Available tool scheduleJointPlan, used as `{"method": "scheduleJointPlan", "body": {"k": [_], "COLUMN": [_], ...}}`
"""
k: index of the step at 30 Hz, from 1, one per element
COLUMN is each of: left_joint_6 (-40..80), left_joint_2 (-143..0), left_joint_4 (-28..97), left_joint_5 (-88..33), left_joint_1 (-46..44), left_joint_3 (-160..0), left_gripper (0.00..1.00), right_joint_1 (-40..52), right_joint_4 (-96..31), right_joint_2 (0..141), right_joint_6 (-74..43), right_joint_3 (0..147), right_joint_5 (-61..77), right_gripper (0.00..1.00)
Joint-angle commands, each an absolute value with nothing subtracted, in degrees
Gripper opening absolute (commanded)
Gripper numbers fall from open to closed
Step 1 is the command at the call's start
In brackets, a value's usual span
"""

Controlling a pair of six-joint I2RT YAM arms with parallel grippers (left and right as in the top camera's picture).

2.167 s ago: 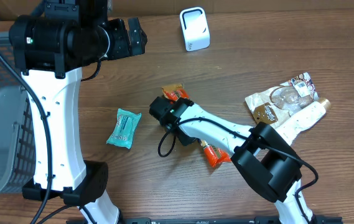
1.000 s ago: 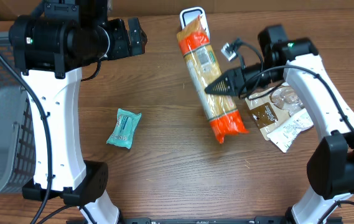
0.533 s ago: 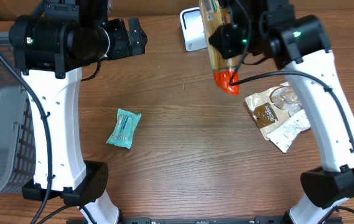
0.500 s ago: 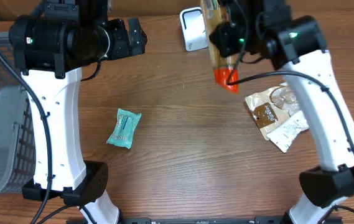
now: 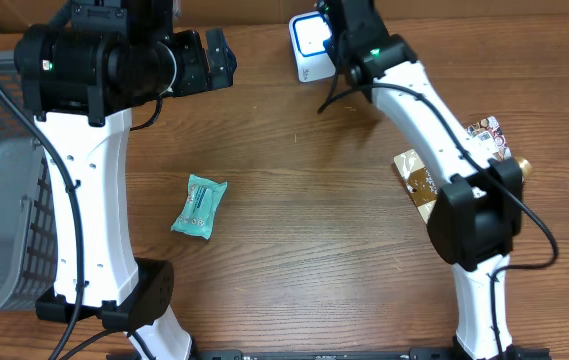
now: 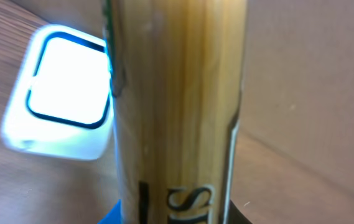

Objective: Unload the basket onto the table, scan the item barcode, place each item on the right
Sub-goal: 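Hold the spaghetti package's barcode over the scanner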

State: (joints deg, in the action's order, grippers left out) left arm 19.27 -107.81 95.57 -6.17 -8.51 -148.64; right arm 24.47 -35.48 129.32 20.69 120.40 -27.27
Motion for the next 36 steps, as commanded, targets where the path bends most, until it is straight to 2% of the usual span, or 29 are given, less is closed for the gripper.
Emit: {"method": "scheduleJointPlan", "body": {"k": [1,7,15,36], "left_joint_6": [18.4,18.4,18.4,18.4], "left_joint_2": [-108.3,-108.3,-108.3,-108.3], "left_joint_4": [95.4,95.4,95.4,95.4], "left_joint_5": [-5.8,-5.8,-5.8,-5.8], "left_joint_1": [-8.6,-8.6,-8.6,-8.6], "left_joint_3": [-149.0,-149.0,-149.0,-149.0], "left_gripper": [0.99,0.99,1.00,1.00], "right_joint_1": [26.0,27.6,27.7,27.6], "right_joint_4": [-29.5,-18.1,-10.3,-8.4], "right_joint_2": [130.6,137.9,143.3,144.7], "right_joint_6": [30.5,39.8,46.9,46.6], "right_joint_3": [122.3,122.2,122.2,122.2], "right_joint_5": [-38.7,-49.3,-53.5,-55.8], "right_gripper": [0.04,0.04,0.04,0.04]}}
